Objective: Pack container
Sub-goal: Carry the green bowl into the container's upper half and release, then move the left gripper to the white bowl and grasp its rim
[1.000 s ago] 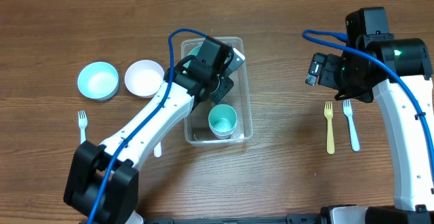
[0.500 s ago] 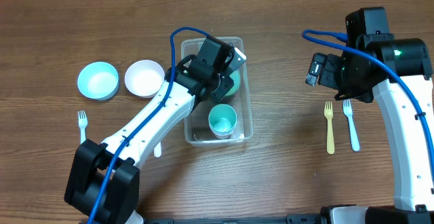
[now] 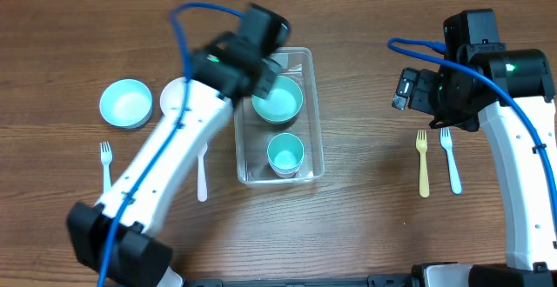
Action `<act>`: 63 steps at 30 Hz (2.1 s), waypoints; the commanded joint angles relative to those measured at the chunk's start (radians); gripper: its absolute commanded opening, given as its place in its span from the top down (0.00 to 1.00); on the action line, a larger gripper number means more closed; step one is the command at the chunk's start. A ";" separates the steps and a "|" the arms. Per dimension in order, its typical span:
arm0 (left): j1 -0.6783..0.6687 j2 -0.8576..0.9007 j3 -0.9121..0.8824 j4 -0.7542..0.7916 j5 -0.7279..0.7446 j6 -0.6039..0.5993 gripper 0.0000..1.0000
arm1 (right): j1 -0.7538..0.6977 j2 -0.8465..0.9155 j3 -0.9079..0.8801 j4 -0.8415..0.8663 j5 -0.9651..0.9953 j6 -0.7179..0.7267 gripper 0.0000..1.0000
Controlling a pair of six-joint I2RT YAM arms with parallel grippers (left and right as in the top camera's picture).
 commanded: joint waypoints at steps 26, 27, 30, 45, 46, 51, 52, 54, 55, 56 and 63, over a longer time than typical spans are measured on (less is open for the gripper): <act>0.521 0.029 -0.422 0.148 0.271 -0.664 0.30 | -0.004 -0.019 0.024 0.005 0.006 -0.003 0.00; 0.521 0.029 -0.428 0.149 0.263 -0.682 0.28 | -0.004 -0.019 0.024 0.005 0.006 -0.003 0.00; 0.521 0.029 -0.450 0.150 0.243 -0.752 0.27 | -0.004 -0.019 0.024 0.005 0.006 -0.003 0.00; 0.521 0.034 -0.568 0.367 0.235 -0.820 0.49 | -0.004 -0.019 0.024 0.005 0.006 -0.003 0.00; 0.521 0.038 -0.568 0.375 0.235 -0.820 0.49 | -0.004 -0.019 0.024 0.005 0.006 -0.003 0.00; 0.521 0.101 -0.568 0.390 0.236 -0.821 0.51 | -0.004 -0.019 0.024 0.005 0.006 -0.003 0.00; 0.521 0.113 -0.568 0.397 0.236 -0.820 0.54 | -0.004 -0.019 0.024 0.005 0.006 -0.003 0.00; 0.521 0.128 -0.568 0.410 0.241 -0.820 0.64 | -0.004 -0.019 0.024 0.005 0.006 -0.003 0.00; 0.521 0.129 -0.568 0.417 0.244 -0.820 0.72 | -0.004 -0.019 0.024 0.005 0.006 -0.003 0.00; 0.522 0.126 -0.562 0.424 0.253 -0.820 0.79 | -0.004 -0.019 0.024 0.005 0.006 -0.003 0.00; 0.528 0.126 -0.447 0.373 0.360 -0.747 0.96 | -0.004 -0.019 0.024 0.005 0.006 -0.003 0.00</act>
